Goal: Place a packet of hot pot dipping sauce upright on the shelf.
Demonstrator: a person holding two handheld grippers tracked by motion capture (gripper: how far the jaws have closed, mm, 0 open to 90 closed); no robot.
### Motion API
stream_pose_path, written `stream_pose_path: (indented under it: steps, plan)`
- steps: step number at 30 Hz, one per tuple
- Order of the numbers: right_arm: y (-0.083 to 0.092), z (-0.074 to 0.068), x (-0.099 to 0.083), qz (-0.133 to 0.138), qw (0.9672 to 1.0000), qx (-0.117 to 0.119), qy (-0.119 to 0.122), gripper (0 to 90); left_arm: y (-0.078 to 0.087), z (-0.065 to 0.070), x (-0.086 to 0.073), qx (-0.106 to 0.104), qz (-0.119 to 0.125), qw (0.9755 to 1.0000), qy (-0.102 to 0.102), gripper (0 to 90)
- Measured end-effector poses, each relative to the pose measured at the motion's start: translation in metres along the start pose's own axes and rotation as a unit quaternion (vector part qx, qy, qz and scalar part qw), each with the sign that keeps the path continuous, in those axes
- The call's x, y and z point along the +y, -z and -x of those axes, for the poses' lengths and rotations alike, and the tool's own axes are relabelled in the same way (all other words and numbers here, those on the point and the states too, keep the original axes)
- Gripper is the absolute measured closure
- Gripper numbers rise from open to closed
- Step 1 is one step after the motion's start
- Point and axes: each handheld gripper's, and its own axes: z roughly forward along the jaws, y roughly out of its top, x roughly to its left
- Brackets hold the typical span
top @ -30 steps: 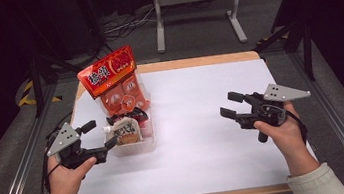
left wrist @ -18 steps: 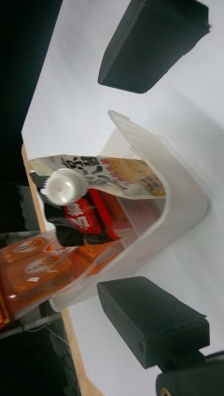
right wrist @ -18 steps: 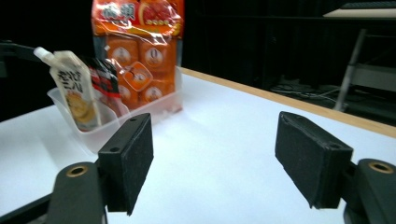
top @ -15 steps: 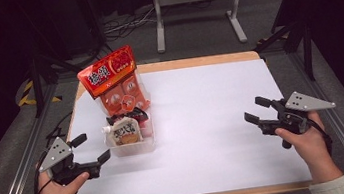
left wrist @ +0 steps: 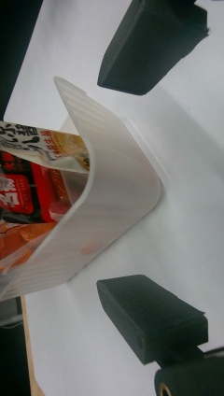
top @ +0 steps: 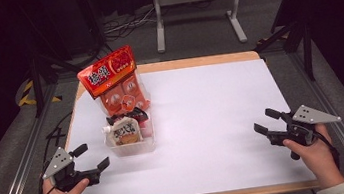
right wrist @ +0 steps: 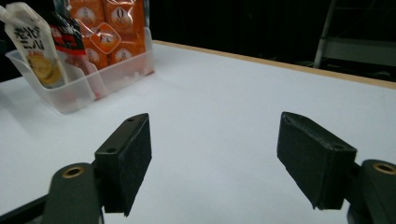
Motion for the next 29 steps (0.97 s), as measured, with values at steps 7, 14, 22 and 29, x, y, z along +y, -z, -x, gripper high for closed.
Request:
stream_pose_path:
  steps: [7, 14, 22, 29]
  plan:
    - [0.0, 0.002, -0.018, -0.001, 0.9998, -0.02, -0.004, 26.6, -0.007, -0.001, -0.013, 0.006, -0.012, 0.9999, -0.009, 6.0]
    - [-0.001, 0.002, -0.034, -0.028, 0.999, -0.032, -0.014, 26.6, -0.012, -0.003, -0.022, 0.006, -0.014, 0.9999, -0.004, 6.3]
    - [-0.003, 0.005, -0.039, -0.038, 0.9983, -0.037, -0.024, 26.1, -0.021, -0.004, -0.025, 0.01, -0.03, 0.9995, -0.004, 6.7]
    - [-0.005, 0.005, -0.039, -0.039, 0.9983, -0.037, -0.023, 26.0, -0.021, -0.004, -0.026, 0.012, -0.027, 0.9996, 0.003, 6.4]
